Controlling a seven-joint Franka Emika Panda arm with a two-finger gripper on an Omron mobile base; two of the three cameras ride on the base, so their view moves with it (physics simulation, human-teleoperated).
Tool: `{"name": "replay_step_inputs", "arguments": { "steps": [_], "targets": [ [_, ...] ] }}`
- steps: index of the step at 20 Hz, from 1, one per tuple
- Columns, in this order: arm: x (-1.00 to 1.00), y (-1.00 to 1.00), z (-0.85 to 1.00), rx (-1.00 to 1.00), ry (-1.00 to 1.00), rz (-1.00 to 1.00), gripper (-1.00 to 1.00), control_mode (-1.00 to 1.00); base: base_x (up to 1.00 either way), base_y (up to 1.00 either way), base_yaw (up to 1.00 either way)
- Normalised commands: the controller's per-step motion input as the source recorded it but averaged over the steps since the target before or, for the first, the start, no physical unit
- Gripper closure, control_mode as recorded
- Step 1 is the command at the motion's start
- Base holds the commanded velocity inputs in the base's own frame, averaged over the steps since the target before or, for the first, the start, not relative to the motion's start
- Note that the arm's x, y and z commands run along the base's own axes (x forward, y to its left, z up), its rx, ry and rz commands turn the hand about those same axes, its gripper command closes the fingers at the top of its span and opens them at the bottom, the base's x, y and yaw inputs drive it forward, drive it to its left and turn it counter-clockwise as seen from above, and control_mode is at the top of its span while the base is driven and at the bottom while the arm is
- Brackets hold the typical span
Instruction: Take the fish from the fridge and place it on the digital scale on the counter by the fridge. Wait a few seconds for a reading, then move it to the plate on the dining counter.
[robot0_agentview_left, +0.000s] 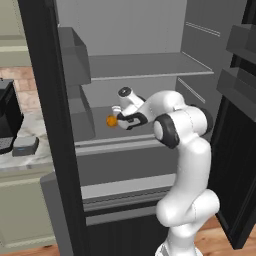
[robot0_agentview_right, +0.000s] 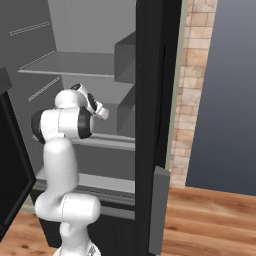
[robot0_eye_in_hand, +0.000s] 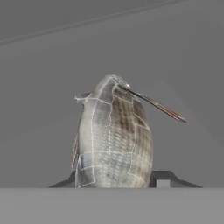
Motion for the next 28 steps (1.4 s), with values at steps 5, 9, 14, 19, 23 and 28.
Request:
{"name": "replay_step_inputs", "arguments": {
  "steps": [5, 9, 14, 19, 23, 28],
  "targets": [
    [-1.00, -0.21, 0.10, 0.02, -0.14, 0.05, 1.00, -1.00, 0.00, 0.00, 0.00],
    [-1.00, -0.45, 0.51, 0.07, -0.14, 0.06, 1.00, -1.00, 0.00, 0.00, 0.00],
    [-1.00, -0.48, 0.94, 0.14, -0.05, 0.09, 1.00, -1.00, 0.00, 0.00, 0.00],
    [-1.00, -0.21, 1.00, 0.17, 0.00, 0.15, 1.00, -1.00, 0.00, 0.00, 0.00],
    [-1.00, 0.00, 1.00, 0.13, 0.04, 0.19, 1.00, -1.00, 0.00, 0.00, 0.00],
    [-1.00, 0.00, 1.00, 0.07, 0.08, 0.16, 1.00, -1.00, 0.00, 0.00, 0.00]
  ]
}}
